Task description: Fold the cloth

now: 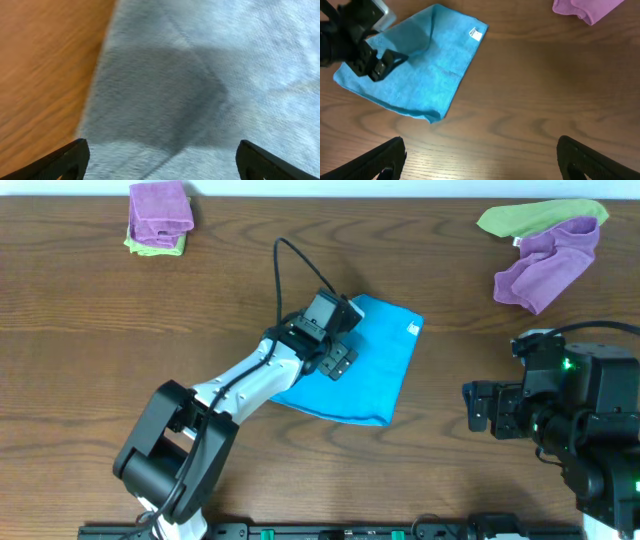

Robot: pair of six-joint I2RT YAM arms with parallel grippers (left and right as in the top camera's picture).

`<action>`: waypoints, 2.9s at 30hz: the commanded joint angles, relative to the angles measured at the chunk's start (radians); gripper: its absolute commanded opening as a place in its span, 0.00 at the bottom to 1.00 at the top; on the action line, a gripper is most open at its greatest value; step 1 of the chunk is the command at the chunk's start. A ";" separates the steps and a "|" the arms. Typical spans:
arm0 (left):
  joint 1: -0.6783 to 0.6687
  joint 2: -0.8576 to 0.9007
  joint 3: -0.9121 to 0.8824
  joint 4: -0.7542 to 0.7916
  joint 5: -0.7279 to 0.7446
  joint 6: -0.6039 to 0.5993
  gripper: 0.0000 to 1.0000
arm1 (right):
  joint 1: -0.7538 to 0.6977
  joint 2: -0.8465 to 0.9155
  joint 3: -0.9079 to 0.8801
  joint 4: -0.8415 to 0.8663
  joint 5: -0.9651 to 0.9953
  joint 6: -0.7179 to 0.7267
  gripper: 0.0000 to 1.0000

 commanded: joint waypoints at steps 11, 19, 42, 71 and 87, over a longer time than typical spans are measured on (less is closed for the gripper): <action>-0.068 0.012 0.023 0.006 0.019 0.018 0.66 | -0.009 0.000 -0.002 0.001 0.003 0.014 0.96; -0.066 0.061 0.023 0.096 0.019 0.024 0.65 | -0.009 0.000 -0.002 0.005 0.003 0.014 0.95; -0.065 0.106 0.023 0.129 -0.012 0.026 0.08 | -0.009 0.000 -0.002 0.008 0.003 0.014 0.90; 0.201 0.106 0.023 0.423 -0.161 0.032 0.06 | -0.009 0.094 -0.005 0.014 -0.030 0.011 0.87; 0.338 0.087 0.024 0.269 -0.176 -0.055 0.71 | -0.004 0.156 -0.019 0.045 -0.120 -0.047 0.86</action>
